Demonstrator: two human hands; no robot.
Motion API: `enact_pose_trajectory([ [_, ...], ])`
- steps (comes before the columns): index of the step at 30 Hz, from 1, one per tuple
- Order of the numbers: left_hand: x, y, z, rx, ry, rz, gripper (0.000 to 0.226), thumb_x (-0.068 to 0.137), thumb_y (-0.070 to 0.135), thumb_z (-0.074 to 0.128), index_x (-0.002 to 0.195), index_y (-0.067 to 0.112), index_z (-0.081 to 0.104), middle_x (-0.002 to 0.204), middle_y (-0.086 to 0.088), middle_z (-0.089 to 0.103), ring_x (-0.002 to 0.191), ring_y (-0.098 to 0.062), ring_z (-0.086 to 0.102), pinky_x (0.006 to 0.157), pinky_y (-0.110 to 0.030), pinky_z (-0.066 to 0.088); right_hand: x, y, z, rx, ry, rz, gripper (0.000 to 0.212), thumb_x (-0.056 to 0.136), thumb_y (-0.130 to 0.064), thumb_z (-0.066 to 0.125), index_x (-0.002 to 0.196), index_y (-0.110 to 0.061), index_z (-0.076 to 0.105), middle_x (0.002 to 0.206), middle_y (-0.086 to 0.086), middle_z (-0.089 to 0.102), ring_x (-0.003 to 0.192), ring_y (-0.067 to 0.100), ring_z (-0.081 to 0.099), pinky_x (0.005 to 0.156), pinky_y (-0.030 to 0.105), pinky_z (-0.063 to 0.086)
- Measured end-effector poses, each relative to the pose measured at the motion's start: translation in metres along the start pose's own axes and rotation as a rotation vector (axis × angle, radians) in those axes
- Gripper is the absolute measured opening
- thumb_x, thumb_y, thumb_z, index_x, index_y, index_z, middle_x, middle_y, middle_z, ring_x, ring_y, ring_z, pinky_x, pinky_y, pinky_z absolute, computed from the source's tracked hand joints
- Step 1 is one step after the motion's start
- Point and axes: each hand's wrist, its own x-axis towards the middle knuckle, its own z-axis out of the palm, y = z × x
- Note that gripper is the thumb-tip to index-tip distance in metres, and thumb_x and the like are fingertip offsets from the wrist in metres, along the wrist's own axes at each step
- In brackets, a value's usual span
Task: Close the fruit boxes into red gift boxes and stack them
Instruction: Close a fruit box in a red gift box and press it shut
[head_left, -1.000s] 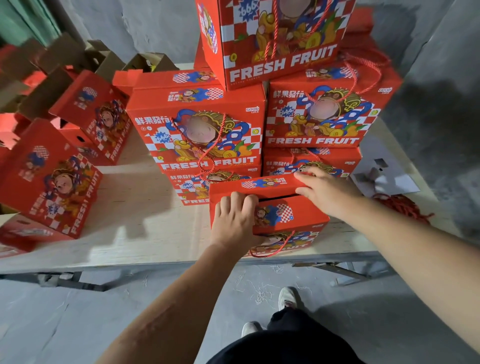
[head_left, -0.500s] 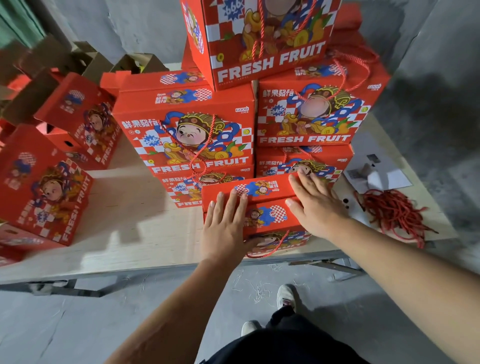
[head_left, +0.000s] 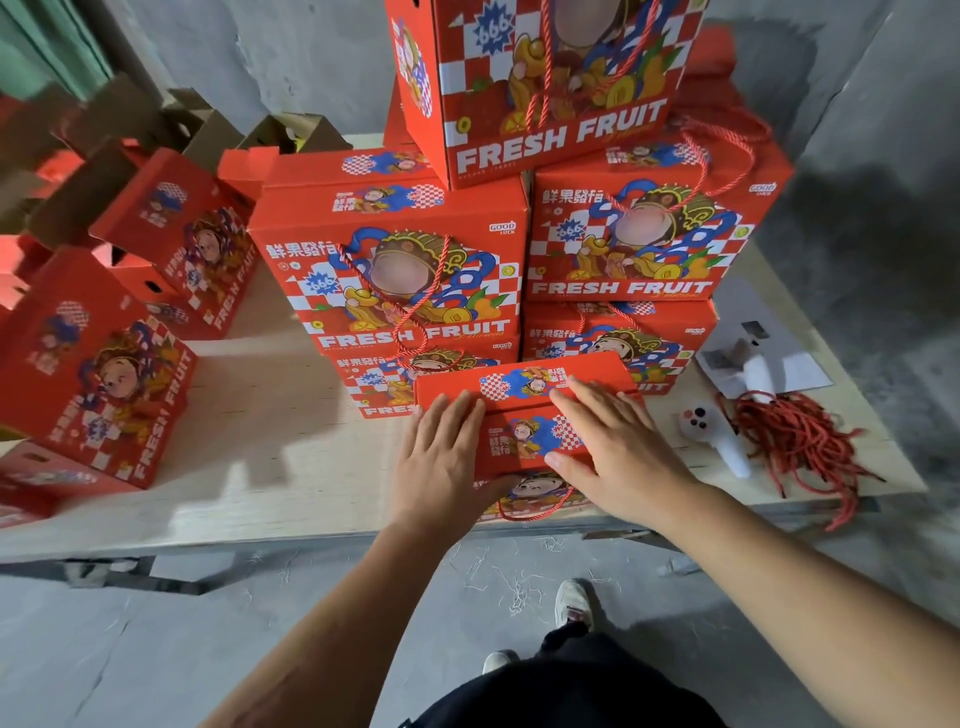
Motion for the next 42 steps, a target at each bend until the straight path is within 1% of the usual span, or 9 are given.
enact_pose_trajectory([
  [9, -0.004, -0.005, 0.006, 0.020, -0.119, -0.002, 0.096, 0.090, 0.080, 0.048, 0.165, 0.023, 0.026, 0.172, 0.003, 0.019, 0.161, -0.025, 0.011, 0.130, -0.045, 0.002, 0.007, -0.008, 0.018, -0.049, -0.006, 0.077, 0.104, 0.086, -0.085, 0.043, 0.165, -0.022, 0.018, 0.174, -0.001, 0.010, 0.160, 0.020, 0.007, 0.130, 0.038, -0.001],
  [16, -0.010, -0.007, 0.012, 0.019, -0.129, 0.000, 0.092, 0.093, 0.080, 0.040, 0.166, 0.028, 0.018, 0.173, 0.010, 0.007, 0.161, -0.025, 0.003, 0.129, -0.047, 0.001, -0.009, 0.006, 0.027, -0.030, 0.004, 0.153, 0.107, 0.087, -0.079, 0.051, 0.166, -0.029, -0.002, 0.172, -0.004, -0.018, 0.159, 0.021, -0.012, 0.127, 0.039, -0.006],
  [22, -0.001, -0.022, 0.008, -0.460, -0.072, -0.340, 0.090, 0.096, 0.072, 0.047, 0.166, 0.026, 0.015, 0.175, 0.002, 0.004, 0.159, -0.026, 0.007, 0.129, -0.051, 0.017, -0.042, -0.045, 0.060, 1.136, 0.200, 0.880, 0.140, 0.069, -0.056, 0.089, 0.155, -0.051, -0.021, 0.171, 0.002, 0.007, 0.154, 0.032, 0.023, 0.122, 0.062, 0.026],
  [25, 0.014, -0.029, 0.003, -0.704, -0.119, -0.371, 0.103, 0.094, 0.047, 0.071, 0.167, 0.020, 0.003, 0.172, -0.009, 0.015, 0.157, -0.027, 0.020, 0.126, -0.051, 0.027, -0.028, -0.051, 0.048, 1.445, 0.201, 0.993, 0.120, 0.076, -0.036, 0.092, 0.155, -0.048, 0.003, 0.153, 0.000, 0.047, 0.138, 0.024, 0.050, 0.119, 0.059, 0.034],
  [28, 0.039, -0.038, -0.008, -1.001, -0.173, -0.527, 0.080, 0.095, 0.042, 0.072, 0.159, 0.026, 0.027, 0.152, -0.008, 0.050, 0.132, -0.026, 0.055, 0.104, -0.047, 0.053, -0.014, -0.046, 0.033, 1.554, 0.139, 1.148, 0.070, 0.083, -0.023, 0.087, 0.136, -0.024, 0.043, 0.118, 0.002, 0.071, 0.105, 0.019, 0.068, 0.095, 0.041, 0.050],
  [31, 0.052, -0.042, -0.017, -0.860, -0.096, -0.689, 0.049, 0.100, 0.059, 0.057, 0.130, 0.021, 0.057, 0.131, -0.010, 0.065, 0.110, -0.027, 0.063, 0.086, -0.039, 0.054, -0.011, -0.058, 0.020, 1.752, -0.036, 1.191, 0.007, 0.097, -0.021, 0.070, 0.097, -0.019, 0.063, 0.076, -0.005, 0.069, 0.083, 0.013, 0.068, 0.076, 0.031, 0.044],
  [35, 0.044, -0.029, -0.017, -0.358, -0.379, -0.678, 0.070, 0.104, 0.068, 0.033, 0.129, 0.013, 0.069, 0.131, -0.021, 0.066, 0.123, -0.040, 0.061, 0.099, -0.040, 0.046, -0.017, -0.058, 0.020, 1.685, 0.029, 1.259, 0.018, 0.098, -0.024, 0.067, 0.083, -0.019, 0.057, 0.069, -0.003, 0.051, 0.064, 0.014, 0.054, 0.064, 0.030, 0.043],
  [38, 0.027, -0.003, -0.011, -0.782, -0.636, -0.885, 0.066, 0.109, 0.055, 0.034, 0.139, 0.003, 0.062, 0.138, -0.022, 0.064, 0.124, -0.034, 0.063, 0.108, -0.037, 0.047, -0.025, -0.050, 0.014, 1.537, 0.141, 1.233, 0.022, 0.097, -0.030, 0.068, 0.081, -0.016, 0.059, 0.064, -0.001, 0.053, 0.058, 0.015, 0.048, 0.055, 0.029, 0.037],
  [42, 0.010, 0.021, -0.016, -1.114, -0.361, -0.788, 0.031, 0.106, 0.042, 0.055, 0.106, 0.018, 0.075, 0.092, 0.001, 0.080, 0.077, -0.012, 0.075, 0.066, -0.024, 0.059, -0.031, -0.043, -0.013, 1.466, 0.194, 1.161, 0.023, 0.094, -0.027, 0.060, 0.071, -0.022, 0.059, 0.061, -0.008, 0.058, 0.055, 0.011, 0.045, 0.057, 0.027, 0.034],
])
